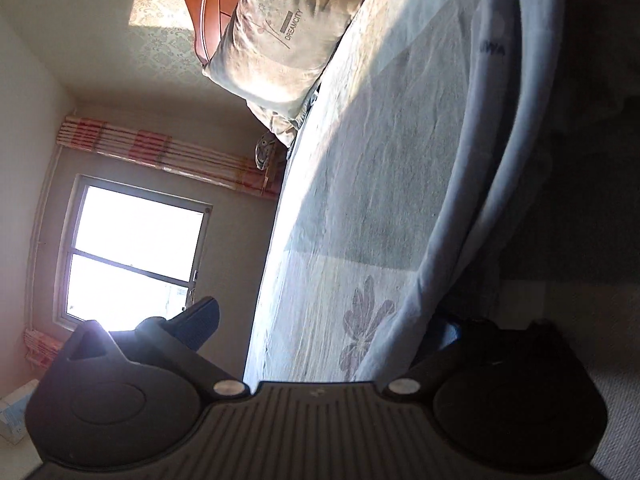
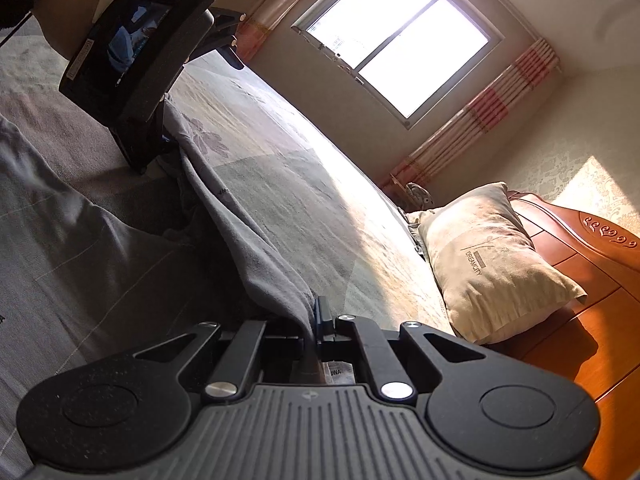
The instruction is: Fold clothes
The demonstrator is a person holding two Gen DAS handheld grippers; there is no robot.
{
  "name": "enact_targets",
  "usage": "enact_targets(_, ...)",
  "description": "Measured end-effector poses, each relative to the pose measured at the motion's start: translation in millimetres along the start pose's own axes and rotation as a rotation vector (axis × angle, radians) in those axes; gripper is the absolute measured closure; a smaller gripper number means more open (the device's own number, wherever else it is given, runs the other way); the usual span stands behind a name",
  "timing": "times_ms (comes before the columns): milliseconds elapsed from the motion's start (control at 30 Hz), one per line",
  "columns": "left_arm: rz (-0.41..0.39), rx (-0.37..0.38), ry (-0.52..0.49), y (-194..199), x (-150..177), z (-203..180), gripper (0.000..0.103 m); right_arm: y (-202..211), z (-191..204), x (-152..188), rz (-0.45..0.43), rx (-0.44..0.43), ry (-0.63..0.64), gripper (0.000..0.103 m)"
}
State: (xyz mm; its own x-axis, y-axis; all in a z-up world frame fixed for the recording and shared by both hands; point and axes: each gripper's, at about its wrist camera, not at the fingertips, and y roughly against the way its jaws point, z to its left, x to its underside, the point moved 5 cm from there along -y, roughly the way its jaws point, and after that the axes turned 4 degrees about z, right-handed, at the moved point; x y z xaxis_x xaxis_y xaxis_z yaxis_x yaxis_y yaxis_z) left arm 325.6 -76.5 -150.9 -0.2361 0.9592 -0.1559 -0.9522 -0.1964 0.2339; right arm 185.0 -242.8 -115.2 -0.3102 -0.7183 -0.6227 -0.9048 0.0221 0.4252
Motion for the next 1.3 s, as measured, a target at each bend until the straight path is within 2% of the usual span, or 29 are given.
enact_targets(233,0.007,-0.016,0.006,-22.4,2.0,1.2,0.001,-9.8,4.1,2.8,0.028,-0.018,0.021,0.097)
enact_targets(333,0.023,0.011,-0.001,-23.9,-0.6,2.2,0.001,-12.2,4.5,4.3,0.032,-0.020,0.022,0.097)
enact_targets(467,-0.022,0.090,-0.097,-6.6,0.3,0.1,0.001,-11.4,-3.7,3.9,0.020,-0.015,-0.008,0.097)
enact_targets(600,-0.150,0.141,-0.172,36.4,-7.0,-5.0,0.001,-10.7,-7.3,4.0,0.012,-0.013,-0.021,0.096)
enact_targets(800,-0.324,0.215,-0.226,92.6,-29.4,-33.8,0.003,-8.1,-6.1,4.3,0.007,-0.009,-0.029,0.097)
enact_targets(900,-0.411,0.252,-0.252,121.0,-40.7,-48.8,0.027,-7.8,-5.9,3.7,0.006,-0.007,-0.028,0.097)
enact_targets(967,-0.393,0.279,-0.229,112.9,-47.2,-51.2,0.053,-7.5,-6.3,3.7,0.005,-0.005,-0.027,0.097)
enact_targets(1100,-0.361,0.319,-0.165,99.0,-48.5,-46.0,0.066,-6.6,-6.9,4.2,0.002,-0.006,-0.032,0.097)
enact_targets(1167,-0.363,0.339,-0.159,101.3,-44.1,-46.2,0.078,-6.5,-7.0,4.6,0.001,-0.006,-0.034,0.097)
enact_targets(1300,-0.380,0.350,-0.193,109.4,-39.1,-53.6,0.081,-5.9,-7.3,4.7,-0.003,-0.004,-0.036,0.096)
